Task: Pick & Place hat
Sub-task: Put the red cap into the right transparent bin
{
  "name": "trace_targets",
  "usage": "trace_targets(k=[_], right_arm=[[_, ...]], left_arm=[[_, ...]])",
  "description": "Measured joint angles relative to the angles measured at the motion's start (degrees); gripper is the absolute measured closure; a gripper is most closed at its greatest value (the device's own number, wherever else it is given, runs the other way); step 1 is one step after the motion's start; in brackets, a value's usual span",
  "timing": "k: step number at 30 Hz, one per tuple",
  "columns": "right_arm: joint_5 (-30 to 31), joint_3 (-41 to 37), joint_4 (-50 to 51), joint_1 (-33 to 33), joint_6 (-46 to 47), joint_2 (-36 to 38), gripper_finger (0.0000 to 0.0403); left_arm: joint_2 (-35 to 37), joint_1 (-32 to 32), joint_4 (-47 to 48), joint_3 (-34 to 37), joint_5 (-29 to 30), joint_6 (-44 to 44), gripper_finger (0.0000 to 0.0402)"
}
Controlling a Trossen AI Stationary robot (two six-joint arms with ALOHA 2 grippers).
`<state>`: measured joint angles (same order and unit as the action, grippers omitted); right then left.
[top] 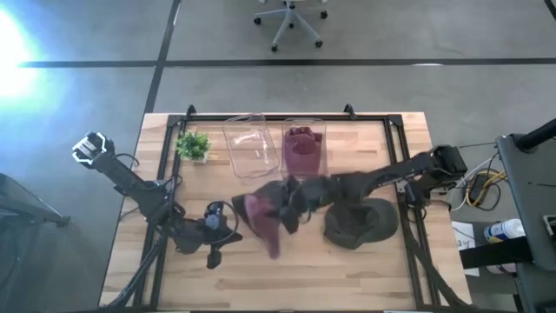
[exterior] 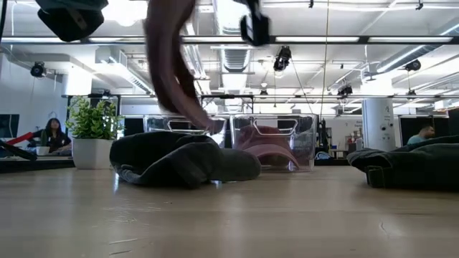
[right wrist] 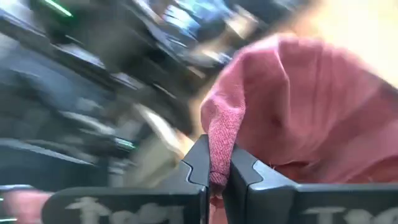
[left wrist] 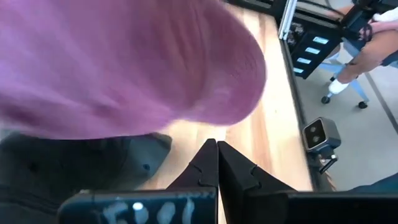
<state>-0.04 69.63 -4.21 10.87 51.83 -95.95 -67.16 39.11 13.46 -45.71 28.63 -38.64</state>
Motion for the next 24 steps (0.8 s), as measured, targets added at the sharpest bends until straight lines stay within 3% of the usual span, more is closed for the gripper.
trace_targets(k=[3, 12, 17, 24], right_arm=[[7.0, -3.6, 5.8, 2.6, 3.7, -0.1, 0.039], [17.8, -17.3, 4.1, 8.1, 16.0, 7.2, 0.039], [19.4, -22.9, 10.3, 8.6, 21.7, 11.2, 0.039], [17.0, -26.1, 15.8, 8.6, 22.0, 12.9, 0.0385]], left_arm=[[0.0, 0.0, 1.1, 0.0, 0.5, 0.0, 0.0401], [-0.8, -0.8, -0.9, 1.0, 3.0, 1.0, 0.0401], [-4.4, -3.9, -6.6, 1.1, 2.9, 3.5, 0.0401], [-11.6, -8.8, -16.5, 1.1, -2.7, 7.0, 0.0401]])
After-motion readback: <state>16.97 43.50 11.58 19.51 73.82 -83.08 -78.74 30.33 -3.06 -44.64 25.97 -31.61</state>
